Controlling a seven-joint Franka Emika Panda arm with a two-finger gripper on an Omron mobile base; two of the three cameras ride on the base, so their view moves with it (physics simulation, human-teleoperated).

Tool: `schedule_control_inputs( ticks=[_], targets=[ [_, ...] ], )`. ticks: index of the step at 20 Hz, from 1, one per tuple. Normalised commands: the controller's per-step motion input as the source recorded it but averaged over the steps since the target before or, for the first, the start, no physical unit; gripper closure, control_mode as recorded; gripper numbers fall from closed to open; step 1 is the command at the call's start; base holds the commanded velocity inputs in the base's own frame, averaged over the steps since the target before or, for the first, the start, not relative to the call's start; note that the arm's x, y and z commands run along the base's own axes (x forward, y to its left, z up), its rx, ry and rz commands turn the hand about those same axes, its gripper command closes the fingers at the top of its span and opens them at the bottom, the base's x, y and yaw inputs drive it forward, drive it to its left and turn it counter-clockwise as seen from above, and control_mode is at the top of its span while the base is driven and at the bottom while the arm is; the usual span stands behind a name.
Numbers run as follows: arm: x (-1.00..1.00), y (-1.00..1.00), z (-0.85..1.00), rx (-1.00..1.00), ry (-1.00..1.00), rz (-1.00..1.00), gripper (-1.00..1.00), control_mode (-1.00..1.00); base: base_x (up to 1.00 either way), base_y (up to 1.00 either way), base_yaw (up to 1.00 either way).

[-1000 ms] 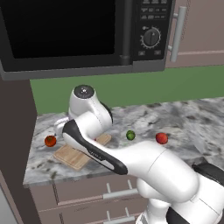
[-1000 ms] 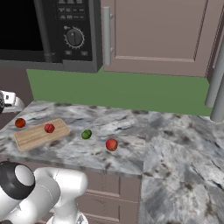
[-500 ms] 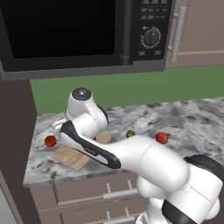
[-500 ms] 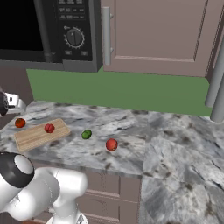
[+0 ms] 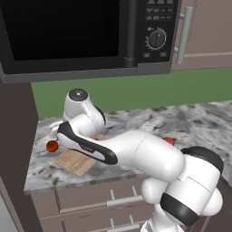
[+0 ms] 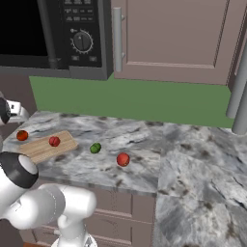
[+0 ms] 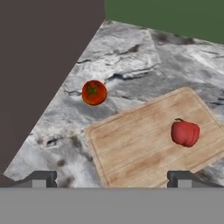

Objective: Place the avocado, onion, tomato, and bell pepper on the cutting board.

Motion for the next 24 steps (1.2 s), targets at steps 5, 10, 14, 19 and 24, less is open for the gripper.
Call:
schedule_control_inputs(
  ticks=[5, 10, 14, 19, 24],
  targets=[
    [0.18, 0.2, -0.09, 0.0, 0.03, 0.0, -1.0, -1.0, 0.0, 0.0, 0.0],
    [0.27, 0.19, -0.26, 0.0, 0.05, 0.0, -1.0, -1.0, 0.0, 0.0, 0.0],
    [0.23, 0.18, -0.2, 0.0, 0.03, 0.0, -1.0, -1.0, 0.0, 0.0, 0.0],
    [0.04, 0.24, -0.01, 0.0, 0.0, 0.0, -1.0, -1.0, 0.0, 0.0, 0.0],
    [0.06, 0.13, -0.01, 0.0, 0.0, 0.0, -1.0, -1.0, 0.0, 0.0, 0.0]
  ],
)
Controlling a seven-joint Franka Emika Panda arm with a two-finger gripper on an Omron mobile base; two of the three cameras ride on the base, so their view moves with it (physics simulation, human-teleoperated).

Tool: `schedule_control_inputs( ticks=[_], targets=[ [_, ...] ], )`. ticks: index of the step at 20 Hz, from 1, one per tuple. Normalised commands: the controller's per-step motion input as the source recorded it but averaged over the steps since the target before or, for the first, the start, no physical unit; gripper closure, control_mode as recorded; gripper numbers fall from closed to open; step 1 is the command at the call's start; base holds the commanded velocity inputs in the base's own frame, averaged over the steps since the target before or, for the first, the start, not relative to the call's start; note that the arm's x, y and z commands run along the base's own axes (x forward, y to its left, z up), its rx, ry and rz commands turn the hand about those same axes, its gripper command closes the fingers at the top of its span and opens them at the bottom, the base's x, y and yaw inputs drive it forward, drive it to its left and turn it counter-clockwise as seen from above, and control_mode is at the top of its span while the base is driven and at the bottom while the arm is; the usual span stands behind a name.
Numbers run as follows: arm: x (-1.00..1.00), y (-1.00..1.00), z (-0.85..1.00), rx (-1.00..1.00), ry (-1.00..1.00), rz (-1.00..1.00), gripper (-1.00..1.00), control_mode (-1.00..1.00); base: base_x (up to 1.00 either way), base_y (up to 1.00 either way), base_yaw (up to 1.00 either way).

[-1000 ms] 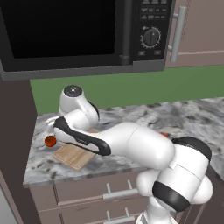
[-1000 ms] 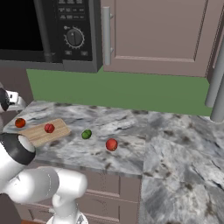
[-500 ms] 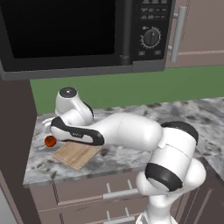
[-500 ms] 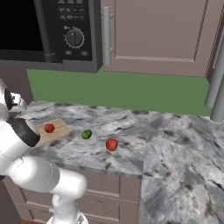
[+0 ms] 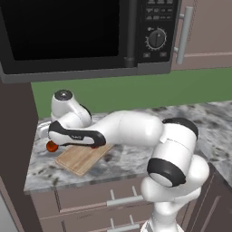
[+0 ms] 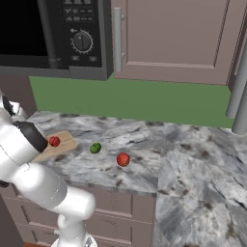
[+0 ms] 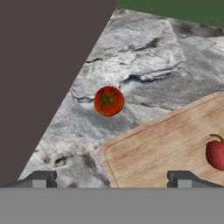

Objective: Place the avocado, onion, tomato, and bell pepper on the cutting board.

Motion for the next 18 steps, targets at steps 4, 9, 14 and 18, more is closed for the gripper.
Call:
schedule_control_inputs(
  ticks=[4, 9, 14, 18],
  targets=[
    [0.09, 0.0, -0.09, 0.0, 0.0, 0.0, -1.0, -1.0, 0.0, 0.0, 0.0],
    [0.12, 0.01, -0.12, 0.0, 0.0, 0.0, -1.0, -1.0, 0.0, 0.0, 0.0],
    [0.09, 0.07, -0.07, 0.0, 0.0, 0.0, -1.0, -1.0, 0.0, 0.0, 0.0],
    [0.1, 0.12, -0.03, 0.0, 0.0, 0.0, -1.0, -1.0, 0.0, 0.0, 0.0]
  ],
)
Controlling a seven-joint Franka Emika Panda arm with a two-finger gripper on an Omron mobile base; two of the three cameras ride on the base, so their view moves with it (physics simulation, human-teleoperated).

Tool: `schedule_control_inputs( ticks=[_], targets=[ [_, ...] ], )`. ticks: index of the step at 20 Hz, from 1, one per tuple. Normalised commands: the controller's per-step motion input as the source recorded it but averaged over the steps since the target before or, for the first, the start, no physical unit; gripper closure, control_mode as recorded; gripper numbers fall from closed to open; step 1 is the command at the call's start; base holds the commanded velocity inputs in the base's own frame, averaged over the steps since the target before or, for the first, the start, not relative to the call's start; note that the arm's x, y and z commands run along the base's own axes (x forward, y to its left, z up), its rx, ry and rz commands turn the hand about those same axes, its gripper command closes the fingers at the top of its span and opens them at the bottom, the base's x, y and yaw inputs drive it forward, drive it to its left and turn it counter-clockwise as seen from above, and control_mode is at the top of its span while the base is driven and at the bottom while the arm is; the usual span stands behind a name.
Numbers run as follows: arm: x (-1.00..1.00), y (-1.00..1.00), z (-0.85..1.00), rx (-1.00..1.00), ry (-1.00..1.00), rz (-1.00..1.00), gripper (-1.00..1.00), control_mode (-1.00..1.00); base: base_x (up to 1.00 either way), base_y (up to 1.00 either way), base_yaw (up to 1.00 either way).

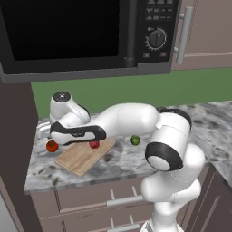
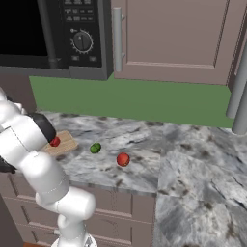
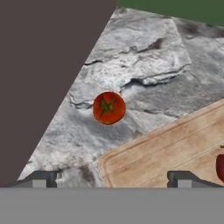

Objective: Place the avocado, onion, tomato, and bell pepper on the cutting board.

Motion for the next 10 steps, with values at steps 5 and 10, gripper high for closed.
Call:
schedule_control_inputs(
  ticks=[5, 10],
  targets=[
    [0.12, 0.05, -0.05, 0.0, 0.0, 0.0, -1.0, -1.0, 0.0, 0.0, 0.0],
    [0.13, 0.03, -0.1, 0.0, 0.02, 0.0, -1.0, -1.0, 0.0, 0.0, 0.0]
  ],
)
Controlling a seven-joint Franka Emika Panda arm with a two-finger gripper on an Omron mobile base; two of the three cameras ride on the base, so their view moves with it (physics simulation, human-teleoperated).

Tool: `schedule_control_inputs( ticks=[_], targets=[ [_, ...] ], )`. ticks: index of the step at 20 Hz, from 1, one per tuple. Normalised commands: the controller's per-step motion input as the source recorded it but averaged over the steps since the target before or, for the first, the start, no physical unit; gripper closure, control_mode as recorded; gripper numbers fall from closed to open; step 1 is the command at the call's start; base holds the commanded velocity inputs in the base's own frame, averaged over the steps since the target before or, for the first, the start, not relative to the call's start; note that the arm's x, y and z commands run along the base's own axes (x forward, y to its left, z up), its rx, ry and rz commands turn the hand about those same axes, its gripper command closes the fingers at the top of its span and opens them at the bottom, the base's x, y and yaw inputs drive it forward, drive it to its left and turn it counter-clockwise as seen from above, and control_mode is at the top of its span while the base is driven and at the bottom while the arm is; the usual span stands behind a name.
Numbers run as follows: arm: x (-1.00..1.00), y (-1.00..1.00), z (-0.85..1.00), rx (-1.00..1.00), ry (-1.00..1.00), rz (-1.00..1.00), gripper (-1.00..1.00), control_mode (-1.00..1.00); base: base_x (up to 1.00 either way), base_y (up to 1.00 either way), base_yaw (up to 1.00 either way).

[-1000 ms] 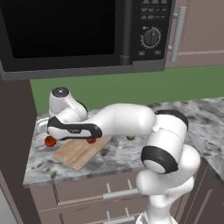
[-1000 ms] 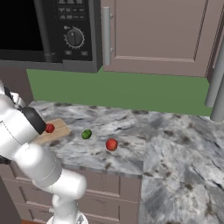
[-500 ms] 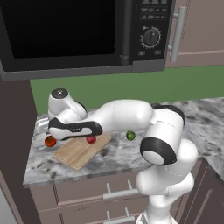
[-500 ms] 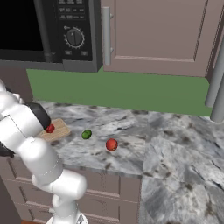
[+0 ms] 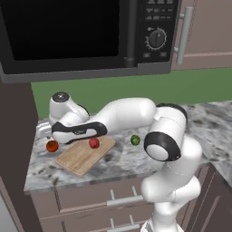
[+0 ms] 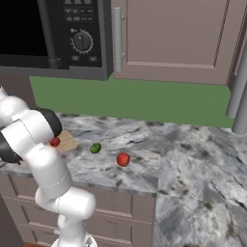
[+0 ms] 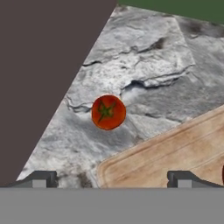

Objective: Place the avocado, onion, tomato, and bell pepper on the cutting board.

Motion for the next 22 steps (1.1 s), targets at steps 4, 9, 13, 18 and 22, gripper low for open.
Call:
schedule_control_inputs(
  ticks=[4, 9, 13, 18, 22],
  targets=[
    [0.13, 0.05, -0.14, 0.0, 0.02, 0.0, -1.0, -1.0, 0.0, 0.0, 0.0],
    [0.19, 0.08, -0.13, 0.0, 0.03, 0.0, -1.0, -1.0, 0.0, 0.0, 0.0],
    [0.28, 0.15, -0.16, -0.01, 0.06, 0.0, -1.0, -1.0, 0.0, 0.0, 0.0],
    [0.3, 0.2, -0.17, -0.02, 0.07, 0.0, -1.0, -1.0, 0.0, 0.0, 0.0],
    [0.21, 0.19, -0.11, -0.02, 0.03, 0.0, -1.0, -1.0, 0.0, 0.0, 0.0]
  ],
)
